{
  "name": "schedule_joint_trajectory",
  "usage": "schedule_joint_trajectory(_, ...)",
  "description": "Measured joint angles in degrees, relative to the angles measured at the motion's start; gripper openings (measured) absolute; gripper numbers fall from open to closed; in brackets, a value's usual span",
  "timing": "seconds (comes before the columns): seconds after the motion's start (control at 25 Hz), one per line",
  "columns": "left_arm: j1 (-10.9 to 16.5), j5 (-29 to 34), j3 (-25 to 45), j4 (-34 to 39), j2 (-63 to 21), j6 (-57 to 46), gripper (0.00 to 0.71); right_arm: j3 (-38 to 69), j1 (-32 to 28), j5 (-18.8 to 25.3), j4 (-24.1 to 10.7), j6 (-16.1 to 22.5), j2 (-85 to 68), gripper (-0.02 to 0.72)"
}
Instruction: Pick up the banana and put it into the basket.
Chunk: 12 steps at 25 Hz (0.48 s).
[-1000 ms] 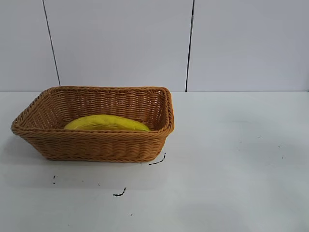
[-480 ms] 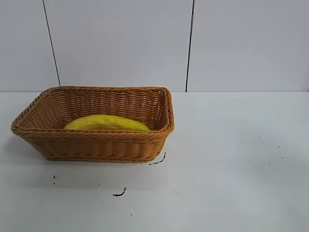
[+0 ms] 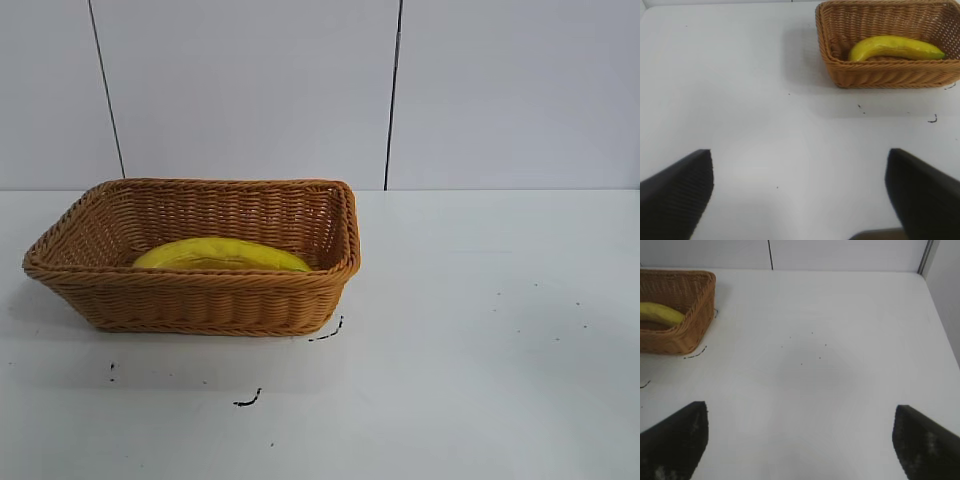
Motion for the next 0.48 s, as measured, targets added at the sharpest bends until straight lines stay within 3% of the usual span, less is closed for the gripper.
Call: schedule_joint_trajectory(0.48, 0.0, 0.0, 0.0, 0.0, 0.0, 0.0, 0.693, 0.0, 0.0, 0.0, 1.5, 0.3, 0.0, 0.690)
